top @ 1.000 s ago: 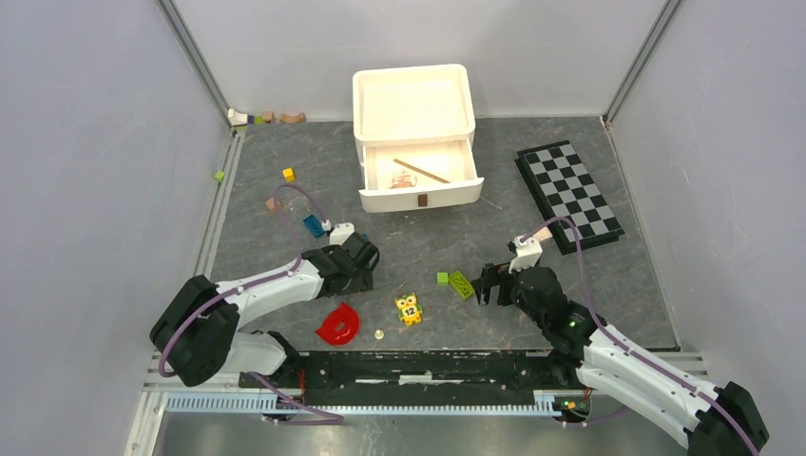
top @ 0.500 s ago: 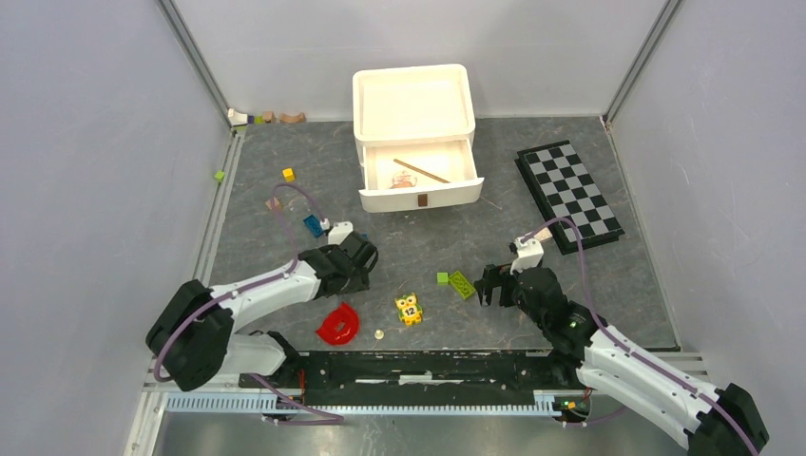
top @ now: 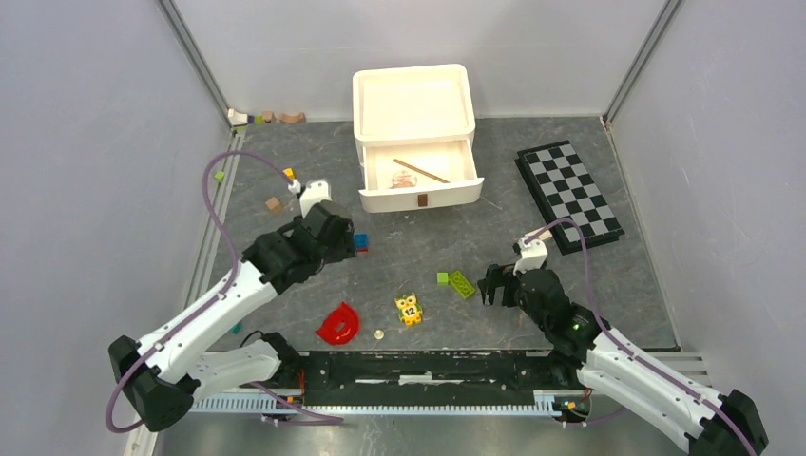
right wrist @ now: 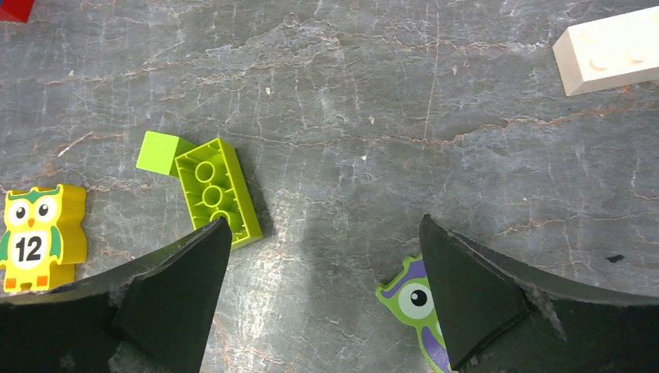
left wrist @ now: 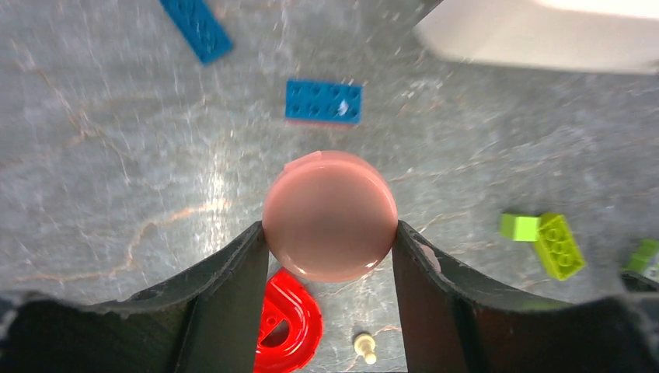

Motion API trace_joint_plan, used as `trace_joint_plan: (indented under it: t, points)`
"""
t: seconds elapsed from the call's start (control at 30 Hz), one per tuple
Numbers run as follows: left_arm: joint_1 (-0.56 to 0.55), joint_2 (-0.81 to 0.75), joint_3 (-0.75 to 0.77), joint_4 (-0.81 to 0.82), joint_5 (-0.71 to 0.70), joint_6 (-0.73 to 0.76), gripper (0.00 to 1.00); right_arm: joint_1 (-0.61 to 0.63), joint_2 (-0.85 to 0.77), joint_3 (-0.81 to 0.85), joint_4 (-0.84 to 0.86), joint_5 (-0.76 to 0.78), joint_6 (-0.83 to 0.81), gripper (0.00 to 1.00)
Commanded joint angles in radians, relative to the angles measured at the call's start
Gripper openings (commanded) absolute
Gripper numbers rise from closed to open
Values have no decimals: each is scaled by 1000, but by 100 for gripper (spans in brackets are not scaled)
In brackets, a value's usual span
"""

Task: Organize the makeup
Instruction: Pick up the makeup from the center of the board.

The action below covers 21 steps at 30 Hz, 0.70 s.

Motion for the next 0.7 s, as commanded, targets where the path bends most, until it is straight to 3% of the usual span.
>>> trace_joint_plan:
  t: [0.0,0.3,0.67]
  points:
    - [-4,42,226,-91,-52,149,53,2,-7,33,-19,36,-11,98]
    - [-4,306,671,-105,6,385,54,2,-55,18,-46,39,17,98]
    - [21,609,898,-43,124,499,56,2,-70,17,-84,57,13,98]
